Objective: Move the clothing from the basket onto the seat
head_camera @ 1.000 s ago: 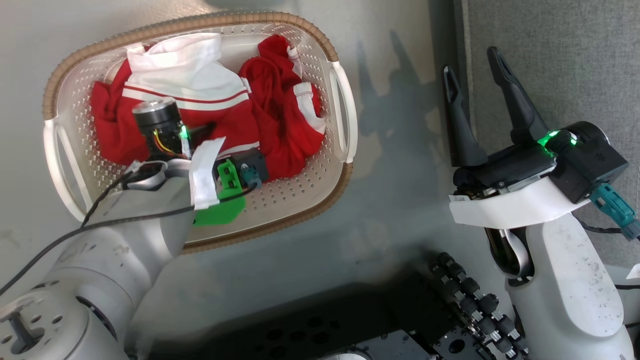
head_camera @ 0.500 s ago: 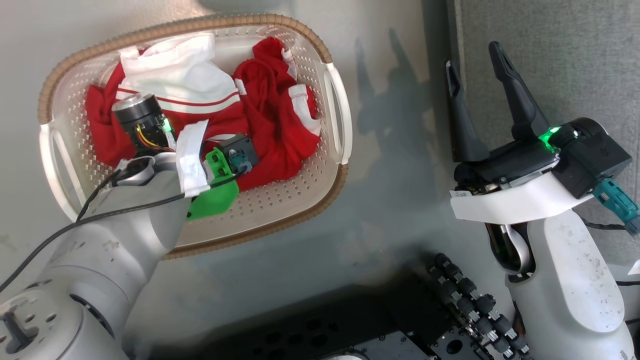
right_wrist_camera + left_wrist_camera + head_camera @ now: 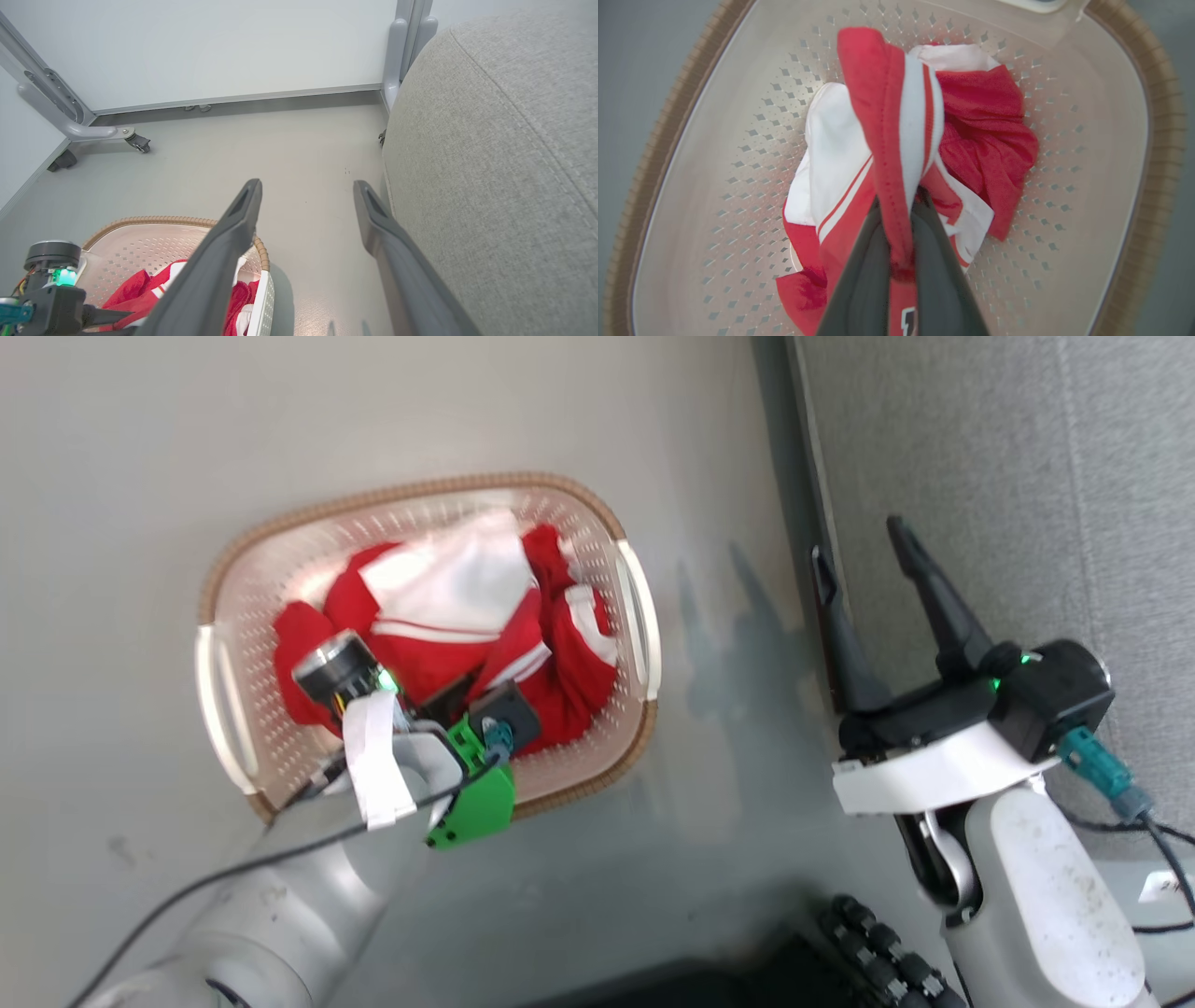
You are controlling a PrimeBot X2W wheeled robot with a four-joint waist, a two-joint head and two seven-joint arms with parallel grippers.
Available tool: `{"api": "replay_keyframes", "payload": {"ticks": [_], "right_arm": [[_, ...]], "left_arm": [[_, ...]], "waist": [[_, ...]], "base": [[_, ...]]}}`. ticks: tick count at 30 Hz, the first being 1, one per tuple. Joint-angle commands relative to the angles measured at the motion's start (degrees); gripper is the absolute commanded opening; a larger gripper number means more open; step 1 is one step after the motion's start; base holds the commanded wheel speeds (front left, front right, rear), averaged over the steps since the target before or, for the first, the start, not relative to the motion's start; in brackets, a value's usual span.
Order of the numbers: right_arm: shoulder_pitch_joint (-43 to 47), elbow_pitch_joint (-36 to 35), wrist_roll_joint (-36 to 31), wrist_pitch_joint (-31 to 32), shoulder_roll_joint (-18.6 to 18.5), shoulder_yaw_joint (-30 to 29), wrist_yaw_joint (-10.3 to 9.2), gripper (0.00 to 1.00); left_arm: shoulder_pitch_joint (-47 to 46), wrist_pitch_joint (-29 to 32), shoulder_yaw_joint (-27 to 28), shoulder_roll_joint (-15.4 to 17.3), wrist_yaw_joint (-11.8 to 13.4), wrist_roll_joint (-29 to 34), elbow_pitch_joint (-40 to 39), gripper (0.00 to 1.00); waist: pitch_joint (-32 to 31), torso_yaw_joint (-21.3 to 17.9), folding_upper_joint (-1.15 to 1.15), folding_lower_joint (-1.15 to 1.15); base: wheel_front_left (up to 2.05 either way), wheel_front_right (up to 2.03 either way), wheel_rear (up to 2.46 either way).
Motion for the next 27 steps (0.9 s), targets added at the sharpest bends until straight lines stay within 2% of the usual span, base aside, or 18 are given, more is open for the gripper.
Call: {"api": "replay_keyframes", "payload": {"ticks": [1,7,11,16,21,27], "right_arm": [[1.69,0.55,-0.68,-0.14,-0.19,-0.02,-0.02,1.00],[6.10,2.61,-2.20,-0.13,-0.21,0.97,-0.02,1.00],[8.35,3.42,-2.61,-0.14,-0.57,1.83,-0.02,1.00],[11.28,4.46,-1.64,-0.14,-0.82,2.70,-0.02,1.00],[13.79,4.97,-0.99,-0.14,-0.99,3.71,-0.02,1.00],[16.56,5.39,-0.74,-0.14,-0.95,4.55,-0.02,1.00]], "left_arm": [[1.99,-0.64,0.62,-0.39,0.47,-0.83,-0.58,0.00],[8.43,-1.72,4.91,-1.00,1.43,-6.42,-4.26,0.00],[12.27,-1.70,9.01,0.03,3.00,-9.07,-12.76,0.00],[18.41,-1.67,14.00,2.38,4.97,-9.56,-22.78,0.00],[24.68,-1.68,19.25,4.71,5.30,-9.18,-31.09,0.00],[29.35,-1.69,23.83,5.38,5.33,-7.76,-38.93,0.00]], "waist": [[-10.55,4.09,0.00,0.00],[-20.29,6.68,0.00,0.00],[-24.85,7.58,0.00,0.00],[-29.96,7.78,0.00,0.00],[-34.50,7.17,0.00,0.00],[-38.57,6.61,0.00,0.00]], "base": [[0.00,0.00,0.00],[0.00,0.00,0.00],[0.00,0.00,0.00],[0.00,0.00,0.00],[0.00,0.00,0.00],[0.00,0.00,0.00]]}}
